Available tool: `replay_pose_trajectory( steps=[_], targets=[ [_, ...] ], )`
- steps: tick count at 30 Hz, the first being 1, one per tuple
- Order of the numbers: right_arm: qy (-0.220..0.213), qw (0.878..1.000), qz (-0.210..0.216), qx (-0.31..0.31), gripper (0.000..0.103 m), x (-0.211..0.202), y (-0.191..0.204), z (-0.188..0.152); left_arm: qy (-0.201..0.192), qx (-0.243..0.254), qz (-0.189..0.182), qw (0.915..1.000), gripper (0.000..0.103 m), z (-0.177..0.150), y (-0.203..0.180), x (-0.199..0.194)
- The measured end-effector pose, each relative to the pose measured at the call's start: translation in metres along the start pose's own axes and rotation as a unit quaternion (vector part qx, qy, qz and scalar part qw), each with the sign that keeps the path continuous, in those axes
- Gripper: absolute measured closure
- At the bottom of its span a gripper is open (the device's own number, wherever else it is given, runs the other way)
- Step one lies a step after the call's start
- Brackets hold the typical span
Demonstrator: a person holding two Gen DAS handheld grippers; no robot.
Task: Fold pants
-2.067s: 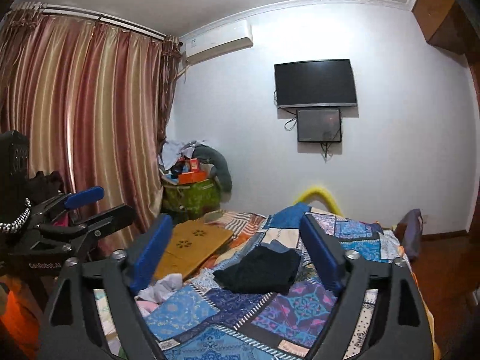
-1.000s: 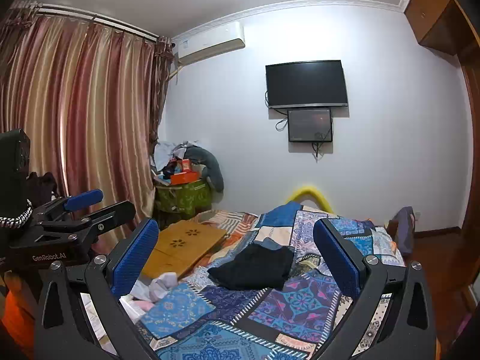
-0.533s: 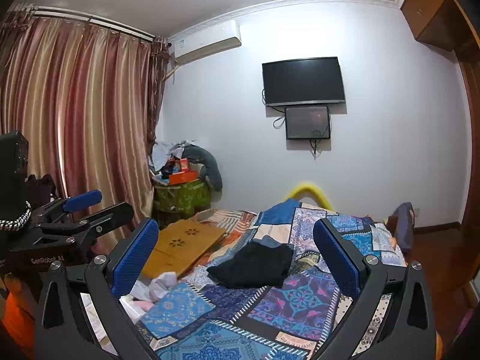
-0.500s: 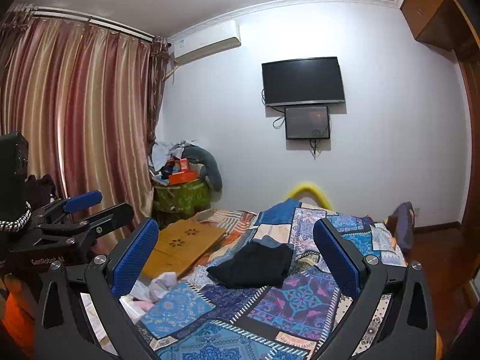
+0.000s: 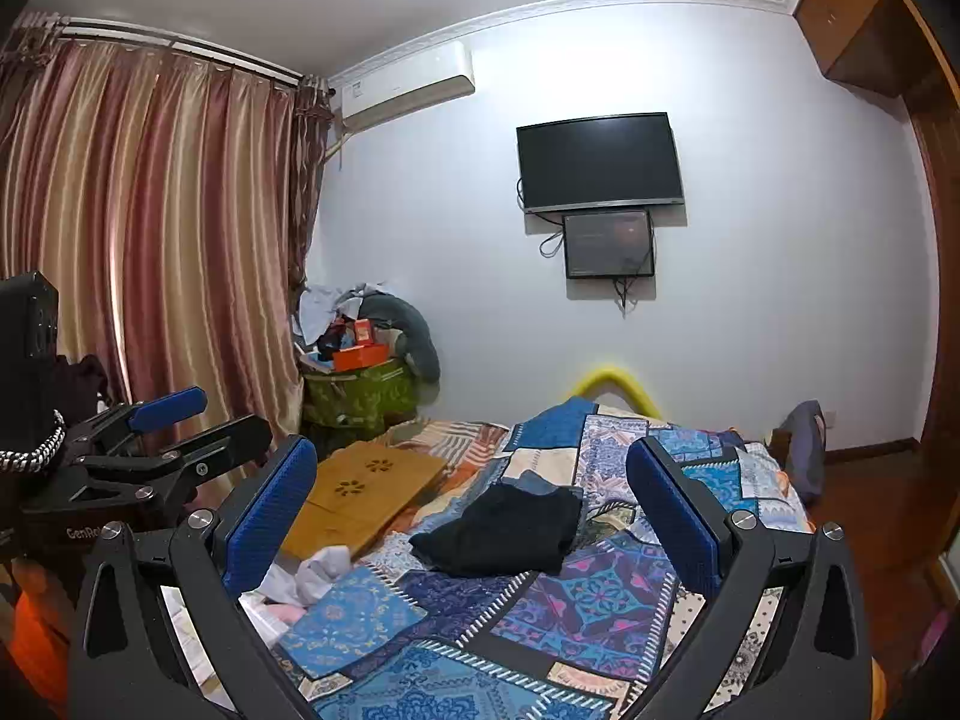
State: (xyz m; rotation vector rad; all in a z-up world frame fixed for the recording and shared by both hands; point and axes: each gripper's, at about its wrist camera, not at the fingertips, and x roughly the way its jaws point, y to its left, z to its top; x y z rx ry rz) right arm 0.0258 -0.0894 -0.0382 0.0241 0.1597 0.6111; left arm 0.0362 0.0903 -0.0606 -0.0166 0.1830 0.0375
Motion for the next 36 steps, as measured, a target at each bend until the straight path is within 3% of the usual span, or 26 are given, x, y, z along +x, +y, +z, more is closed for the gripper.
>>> replay_pose_trajectory(
  steps=[36],
  targets=[
    [0.005,1.0,-0.005,0.01,0.0,-0.0002,-0.0028,0.0012,0.01,0.008,-0.017,0.9998,0.0,-0.0004,-0.0045,0.0025]
  ],
)
